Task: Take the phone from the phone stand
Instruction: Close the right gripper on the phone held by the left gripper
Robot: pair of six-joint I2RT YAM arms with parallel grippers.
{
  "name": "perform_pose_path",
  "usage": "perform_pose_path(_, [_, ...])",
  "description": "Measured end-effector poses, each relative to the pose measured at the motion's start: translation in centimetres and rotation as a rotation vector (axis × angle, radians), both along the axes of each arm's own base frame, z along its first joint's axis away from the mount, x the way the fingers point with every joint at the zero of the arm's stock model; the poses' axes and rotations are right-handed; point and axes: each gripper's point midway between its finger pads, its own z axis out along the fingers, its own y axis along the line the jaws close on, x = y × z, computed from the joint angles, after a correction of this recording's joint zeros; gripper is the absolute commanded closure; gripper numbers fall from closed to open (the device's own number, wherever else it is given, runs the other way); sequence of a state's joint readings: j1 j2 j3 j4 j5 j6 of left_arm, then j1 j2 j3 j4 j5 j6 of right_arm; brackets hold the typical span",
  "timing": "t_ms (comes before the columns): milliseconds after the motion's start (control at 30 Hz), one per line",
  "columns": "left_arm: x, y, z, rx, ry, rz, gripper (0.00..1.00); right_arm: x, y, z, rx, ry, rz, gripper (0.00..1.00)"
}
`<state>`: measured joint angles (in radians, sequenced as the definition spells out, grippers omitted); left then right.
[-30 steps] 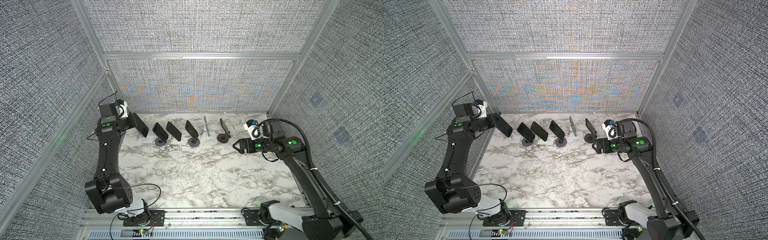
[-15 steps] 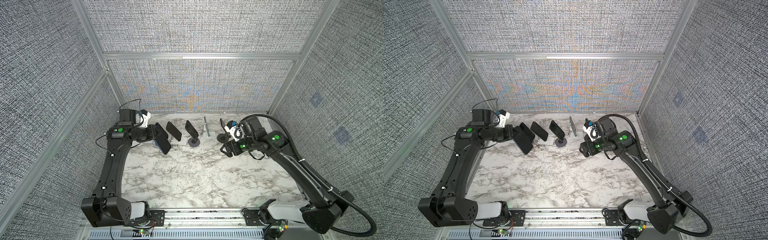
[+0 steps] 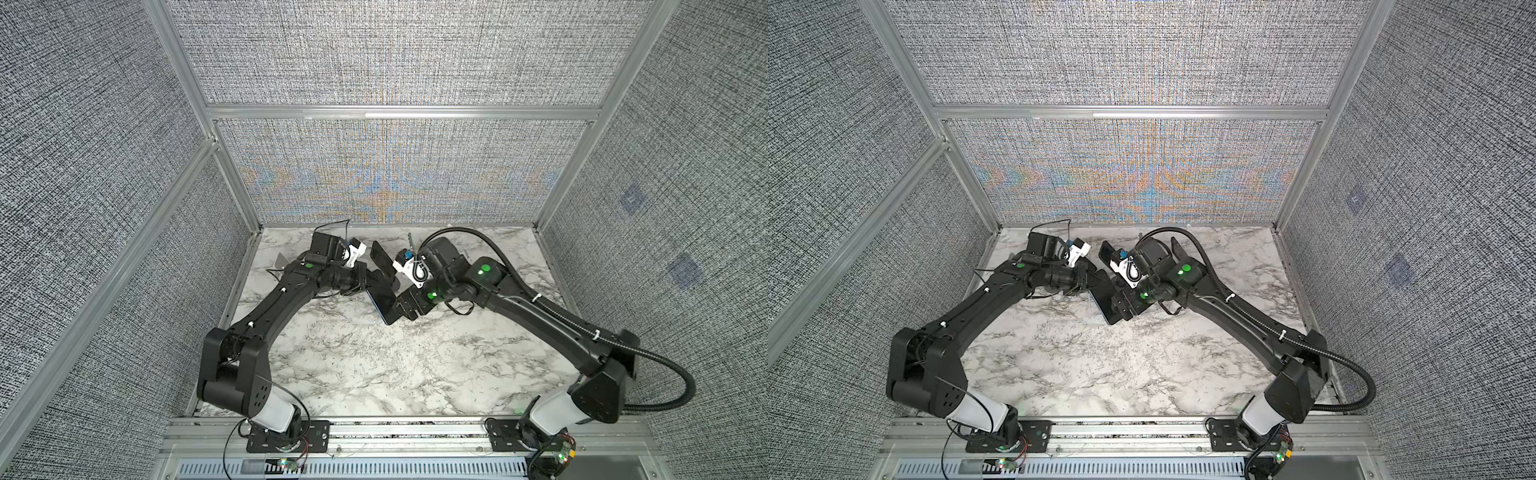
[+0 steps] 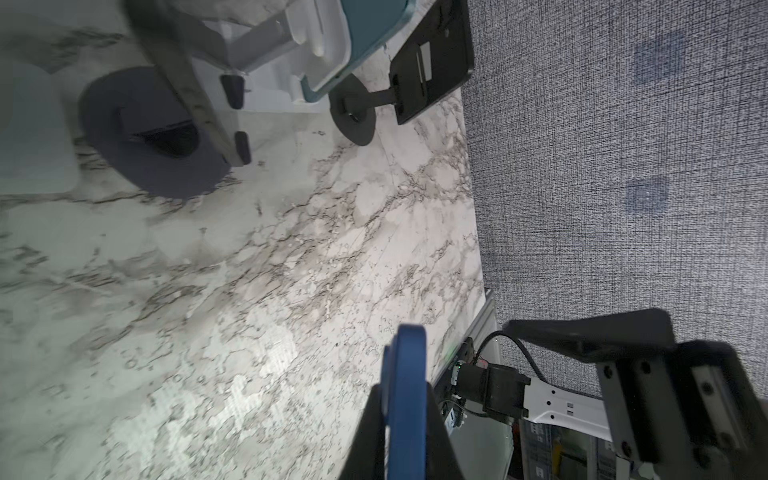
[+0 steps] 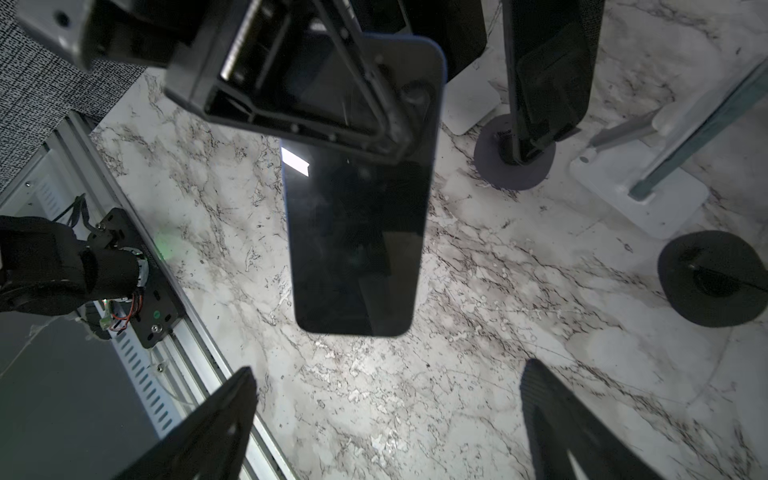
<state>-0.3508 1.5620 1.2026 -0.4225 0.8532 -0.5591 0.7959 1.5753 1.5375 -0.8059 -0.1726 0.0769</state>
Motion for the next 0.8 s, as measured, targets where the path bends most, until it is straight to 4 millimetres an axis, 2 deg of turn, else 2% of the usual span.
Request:
perform_pose_path(167, [0.3,-1.1,0.2,-0.046,0.005,-0.017,1.00,0.5,1.5,-1.5,0.002,0.000,-0.004,0.03])
perform_pose_path(333, [0.3,-1.6,0.4,-0.061,-0.002,-0.029,1.00,1.4,2.4,-2.0,0.026,-0.003,-0.033,0.05])
perform_pose_path(800, [0.2,-1.8,0.2,-0.067,0.006,-0.027,1.00,2.8,3.3,-3.9,0.020,0.009,-0.086,0.22])
